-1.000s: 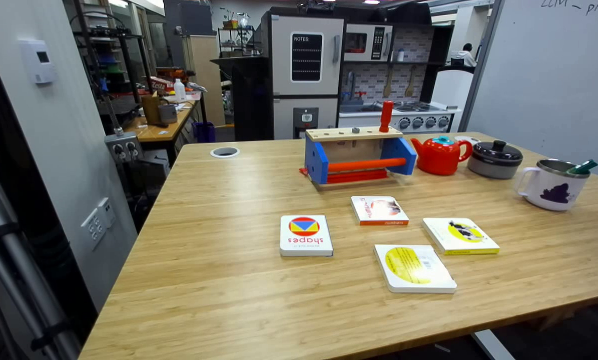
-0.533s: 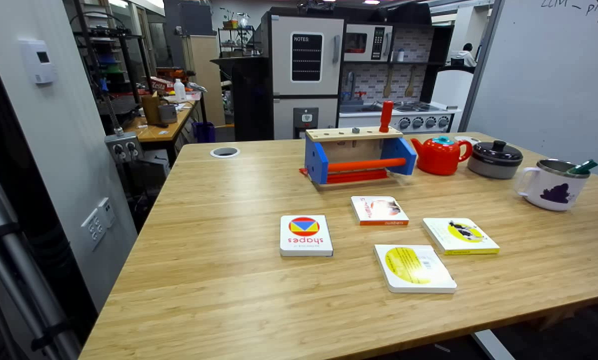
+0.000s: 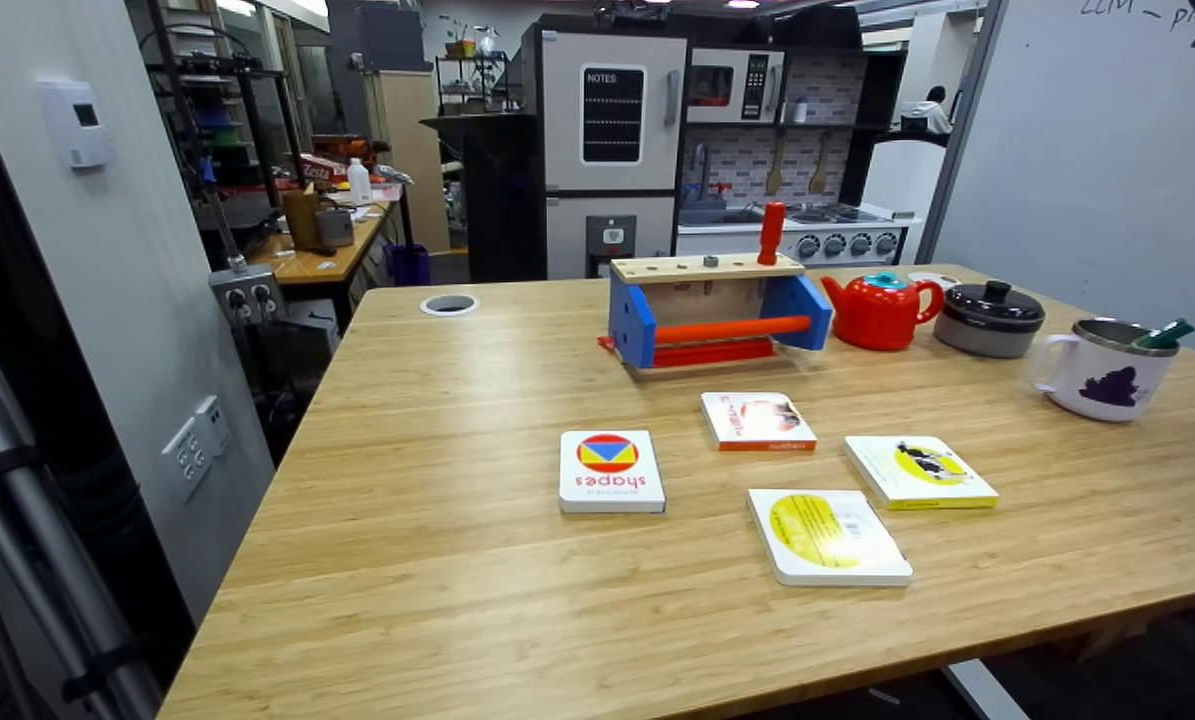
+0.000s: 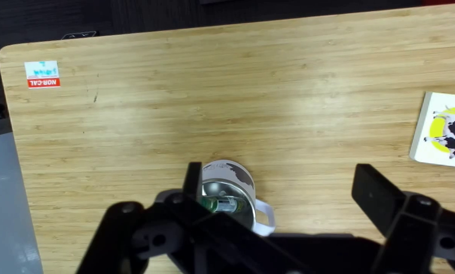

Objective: Take the marker from the cup and put it on the table

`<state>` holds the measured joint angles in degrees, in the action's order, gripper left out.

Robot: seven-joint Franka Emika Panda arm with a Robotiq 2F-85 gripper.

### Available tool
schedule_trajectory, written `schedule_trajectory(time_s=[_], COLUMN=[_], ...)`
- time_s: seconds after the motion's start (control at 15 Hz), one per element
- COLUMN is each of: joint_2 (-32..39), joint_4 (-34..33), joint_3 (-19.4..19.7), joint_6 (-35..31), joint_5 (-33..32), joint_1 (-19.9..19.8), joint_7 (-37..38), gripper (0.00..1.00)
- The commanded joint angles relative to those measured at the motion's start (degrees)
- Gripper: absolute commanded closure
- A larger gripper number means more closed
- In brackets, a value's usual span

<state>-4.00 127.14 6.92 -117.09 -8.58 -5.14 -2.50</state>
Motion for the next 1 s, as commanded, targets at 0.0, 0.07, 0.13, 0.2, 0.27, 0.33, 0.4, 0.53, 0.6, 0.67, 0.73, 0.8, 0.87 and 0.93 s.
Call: schedule_trajectory(time_s=[0.0,0.07,0.13,0.2,0.27,0.33,0.4,0.53,0.6,0.67,0.73,0.8,0.87,0.93], joint_2=[0.01,0.01,0.01,0.01,0.30,0.59,1.07,2.08,2.65,3.49,4.36,5.20,6.41,7.31], joint_4=[-0.09,-0.09,-0.09,-0.09,-0.25,-0.47,-0.66,-1.03,-1.14,-1.47,-1.75,-2.12,-2.77,-3.34], joint_3=[-0.35,-0.35,-0.35,-0.35,-0.28,-0.17,-0.07,0.14,0.27,0.39,0.47,0.60,0.79,0.95], joint_6=[0.13,0.13,0.13,0.13,0.06,0.33,0.18,-0.07,-0.38,-0.25,-0.27,-0.19,-0.14,-0.07], joint_5=[0.04,0.04,0.04,0.04,-0.02,0.30,0.22,0.46,0.54,0.64,0.52,0.49,0.37,0.42], joint_1=[-0.34,-0.34,-0.34,-0.34,-0.43,-0.48,-0.59,-0.77,-0.88,-1.01,-1.15,-1.26,-1.42,-1.55], joint_7=[-0.03,-0.03,-0.03,-0.03,0.28,-0.27,-0.09,-0.19,-0.12,-0.30,-0.24,-0.18,-0.03,-0.08], gripper=[0.00,0.00,0.00,0.00,0.00,0.00,0.00,0.00,0.00,0.00,0.00,0.00,0.00,0.00])
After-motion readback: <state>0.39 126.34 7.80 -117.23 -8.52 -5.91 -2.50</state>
